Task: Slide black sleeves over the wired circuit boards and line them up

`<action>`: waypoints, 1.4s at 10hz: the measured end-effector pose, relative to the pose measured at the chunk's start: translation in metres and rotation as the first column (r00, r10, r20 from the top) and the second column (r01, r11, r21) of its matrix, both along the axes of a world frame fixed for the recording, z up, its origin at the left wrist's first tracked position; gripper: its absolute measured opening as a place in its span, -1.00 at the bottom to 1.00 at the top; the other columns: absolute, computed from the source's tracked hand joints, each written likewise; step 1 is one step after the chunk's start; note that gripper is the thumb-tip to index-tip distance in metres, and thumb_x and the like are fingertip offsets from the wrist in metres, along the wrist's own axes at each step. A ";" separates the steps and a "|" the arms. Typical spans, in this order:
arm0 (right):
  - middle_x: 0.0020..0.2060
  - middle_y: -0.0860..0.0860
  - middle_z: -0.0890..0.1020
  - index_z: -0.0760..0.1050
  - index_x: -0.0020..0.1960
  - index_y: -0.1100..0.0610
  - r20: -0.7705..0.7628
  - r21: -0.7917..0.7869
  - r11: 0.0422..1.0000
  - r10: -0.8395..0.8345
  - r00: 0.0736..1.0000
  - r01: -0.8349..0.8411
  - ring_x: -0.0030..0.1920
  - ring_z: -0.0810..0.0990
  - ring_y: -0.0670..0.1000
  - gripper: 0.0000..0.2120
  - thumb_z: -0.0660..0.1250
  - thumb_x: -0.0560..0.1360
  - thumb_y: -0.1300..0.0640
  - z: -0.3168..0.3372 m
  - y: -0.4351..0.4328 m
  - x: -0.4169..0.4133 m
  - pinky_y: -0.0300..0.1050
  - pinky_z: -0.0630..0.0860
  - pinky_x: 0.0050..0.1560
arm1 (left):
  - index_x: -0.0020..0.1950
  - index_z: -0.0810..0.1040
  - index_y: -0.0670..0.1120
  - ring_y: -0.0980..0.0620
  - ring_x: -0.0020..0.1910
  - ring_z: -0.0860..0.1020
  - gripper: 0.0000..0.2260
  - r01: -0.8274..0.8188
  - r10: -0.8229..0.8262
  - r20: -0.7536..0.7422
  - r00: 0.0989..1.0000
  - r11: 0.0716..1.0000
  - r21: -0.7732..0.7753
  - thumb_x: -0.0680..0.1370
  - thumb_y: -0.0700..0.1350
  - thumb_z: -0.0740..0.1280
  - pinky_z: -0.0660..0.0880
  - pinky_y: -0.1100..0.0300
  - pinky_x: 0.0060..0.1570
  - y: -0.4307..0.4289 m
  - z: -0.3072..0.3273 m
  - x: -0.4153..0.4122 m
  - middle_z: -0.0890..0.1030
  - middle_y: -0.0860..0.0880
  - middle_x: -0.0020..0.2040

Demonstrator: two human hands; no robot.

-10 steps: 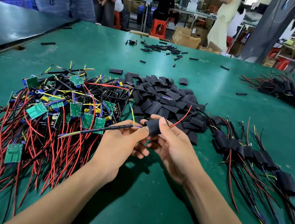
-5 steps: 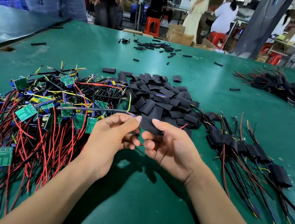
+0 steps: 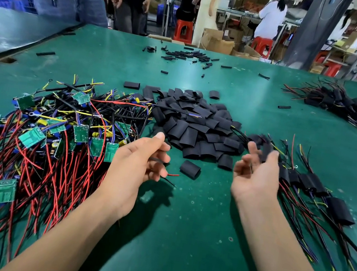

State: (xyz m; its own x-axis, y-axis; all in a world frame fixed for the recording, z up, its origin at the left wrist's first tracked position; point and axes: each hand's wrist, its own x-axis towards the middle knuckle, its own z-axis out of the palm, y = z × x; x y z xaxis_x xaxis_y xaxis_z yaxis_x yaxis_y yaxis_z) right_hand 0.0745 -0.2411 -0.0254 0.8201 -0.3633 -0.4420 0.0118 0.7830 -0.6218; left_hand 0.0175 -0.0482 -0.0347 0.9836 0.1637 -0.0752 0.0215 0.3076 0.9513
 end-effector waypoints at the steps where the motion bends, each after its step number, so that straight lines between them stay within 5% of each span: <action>1: -0.04 0.01 0.68 0.39 -0.03 0.06 -0.028 0.034 0.999 -0.032 0.999 0.033 -0.53 0.43 -0.12 -0.68 0.11 0.67 -0.17 -0.003 -0.004 0.000 -0.35 0.34 -0.53 | -0.13 0.60 -0.16 0.02 -0.47 0.48 -0.80 -0.004 0.004 -0.027 1.000 1.000 0.028 0.61 -0.07 0.32 0.37 0.24 -0.42 -0.001 -0.001 0.000 0.59 -0.07 -0.31; 3: -0.40 -0.06 0.51 0.37 -0.20 0.03 0.050 0.007 0.989 0.150 0.987 -0.151 -0.59 0.30 -0.12 -0.63 0.23 0.61 -0.22 -0.006 0.005 0.001 -0.31 0.20 -0.59 | -0.06 0.58 -0.24 0.00 -0.50 0.53 -0.92 0.079 -0.051 -0.118 0.992 0.965 0.248 0.60 -0.24 0.33 0.45 0.26 -0.47 -0.006 -0.010 -0.001 0.60 -0.12 -0.32; 4: -0.46 -0.08 0.40 0.44 -0.17 0.06 0.033 -0.213 0.871 0.459 0.888 -0.442 -0.59 0.22 -0.13 -0.74 0.35 0.58 -0.07 -0.014 0.027 -0.006 -0.29 0.13 -0.60 | -0.10 0.62 -0.09 0.04 -0.49 0.54 -0.93 0.057 -0.057 -0.017 0.998 0.827 0.559 0.56 -0.19 0.37 0.46 0.27 -0.39 -0.012 -0.016 -0.003 0.63 -0.03 -0.34; 5: -0.41 -0.05 0.48 0.51 -0.17 0.07 0.016 -0.544 0.695 0.569 0.822 -0.471 -0.55 0.30 -0.12 -0.81 0.39 0.57 0.02 -0.024 0.045 -0.013 -0.29 0.23 -0.55 | -0.09 0.60 -0.03 0.16 -0.46 0.51 -0.95 -0.085 0.040 0.082 0.996 0.745 0.662 0.56 -0.14 0.37 0.42 0.37 -0.34 -0.016 -0.019 -0.004 0.60 0.03 -0.36; 6: -0.25 -0.14 0.67 0.63 -0.11 0.01 -0.014 -0.961 0.208 0.621 0.784 -0.182 -0.28 0.59 -0.18 -0.94 0.45 0.52 0.15 -0.035 0.060 -0.020 -0.31 0.48 -0.21 | -0.15 0.51 0.04 0.30 -0.34 0.51 -0.88 -0.314 0.206 0.237 0.949 0.666 0.677 0.59 -0.06 0.34 0.34 0.49 -0.30 -0.014 -0.017 -0.006 0.56 0.13 -0.39; 7: -0.22 -0.19 0.67 0.60 -0.13 -0.10 -0.044 -0.999 -0.021 0.726 0.686 -0.042 -0.17 0.59 -0.26 -0.82 0.39 0.44 0.19 -0.037 0.064 -0.028 -0.28 0.48 -0.14 | -0.11 0.49 0.07 0.16 -0.32 0.55 -0.86 -0.427 0.128 0.437 0.890 0.569 0.702 0.57 0.09 0.24 0.43 0.24 -0.27 -0.016 -0.016 -0.014 0.60 0.09 -0.34; 8: -0.12 0.04 0.70 0.62 0.02 0.15 -0.024 -0.988 0.067 0.819 0.573 -0.137 -0.13 0.65 -0.06 -0.83 0.31 0.48 0.19 -0.037 0.067 -0.036 -0.23 0.55 -0.10 | -0.13 0.52 0.04 0.05 -0.29 0.59 -0.80 -0.484 0.049 0.532 0.845 0.493 0.723 0.54 0.13 0.24 0.50 0.11 -0.24 -0.023 -0.017 -0.019 0.63 0.06 -0.30; 9: 0.26 0.33 0.54 0.38 0.32 0.44 -0.139 -0.881 0.156 0.816 0.561 -0.446 0.09 0.58 0.07 -0.59 0.10 0.62 0.15 -0.042 0.073 -0.046 -0.17 0.50 0.17 | -0.22 0.54 -0.03 -0.11 -0.31 0.58 -0.71 -0.485 -0.020 0.552 0.834 0.453 0.749 0.54 0.15 0.25 0.54 0.04 -0.30 -0.028 -0.019 -0.020 0.60 0.01 -0.34; 10: 0.18 0.25 0.55 0.34 0.35 0.42 -0.135 -0.889 0.107 0.869 0.476 -0.446 0.24 0.54 0.21 -0.35 0.09 0.40 0.02 -0.056 0.061 -0.052 0.03 0.47 0.30 | -0.22 0.55 -0.04 -0.09 -0.28 0.58 -0.71 -0.463 -0.031 0.544 0.839 0.483 0.743 0.54 0.14 0.25 0.54 0.03 -0.26 -0.025 -0.021 -0.019 0.61 0.02 -0.31; 11: -0.14 0.12 0.53 0.37 0.31 0.45 0.077 -0.668 0.427 0.854 0.514 -0.609 -0.09 0.64 0.12 -0.50 0.17 0.52 0.10 -0.035 0.079 -0.051 -0.17 0.60 -0.06 | -0.18 0.57 -0.01 -0.06 -0.29 0.59 -0.74 -0.443 -0.034 0.538 0.842 0.523 0.728 0.54 0.12 0.24 0.54 0.06 -0.28 -0.026 -0.021 -0.019 0.63 0.03 -0.28; 12: -0.23 0.08 0.55 0.44 0.23 0.35 0.050 -0.606 0.499 0.801 0.596 -0.620 -0.31 0.61 -0.06 -0.70 0.14 0.57 0.23 -0.036 0.082 -0.044 -0.28 0.56 -0.28 | -0.15 0.52 0.04 -0.02 -0.34 0.58 -0.80 -0.439 -0.022 0.533 0.846 0.539 0.719 0.53 0.13 0.24 0.53 0.12 -0.32 -0.027 -0.021 -0.019 0.63 0.04 -0.31; 13: -0.18 -0.04 0.57 0.50 0.09 0.24 -0.022 -0.898 0.287 0.729 0.684 -0.334 -0.24 0.60 -0.17 -0.80 0.24 0.49 0.24 -0.034 0.077 -0.044 -0.25 0.55 -0.19 | -0.12 0.46 0.07 0.03 -0.37 0.55 -0.84 -0.416 -0.007 0.514 0.858 0.579 0.701 0.52 0.14 0.24 0.51 0.14 -0.34 -0.028 -0.020 -0.020 0.60 0.05 -0.35; 14: 0.02 -0.07 0.51 0.56 0.08 -0.01 -0.235 -0.906 -0.422 0.516 0.824 0.006 -0.13 0.60 0.04 -0.78 0.26 0.47 0.00 -0.030 0.066 -0.033 -0.04 0.52 -0.15 | -0.12 0.48 0.06 0.17 -0.37 0.52 -0.82 -0.357 0.027 0.462 0.886 0.676 0.645 0.54 0.14 0.24 0.48 0.23 -0.28 -0.028 -0.020 -0.018 0.59 0.10 -0.34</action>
State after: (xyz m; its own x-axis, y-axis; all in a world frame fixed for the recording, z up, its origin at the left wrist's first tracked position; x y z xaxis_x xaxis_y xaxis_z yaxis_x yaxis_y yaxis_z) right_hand 0.0412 -0.1749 -0.0554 0.9238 0.2475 0.2921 0.3674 -0.7878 -0.4943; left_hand 0.0000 -0.0761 -0.0551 0.8357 0.1925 0.5144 -0.3714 -0.4919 0.7875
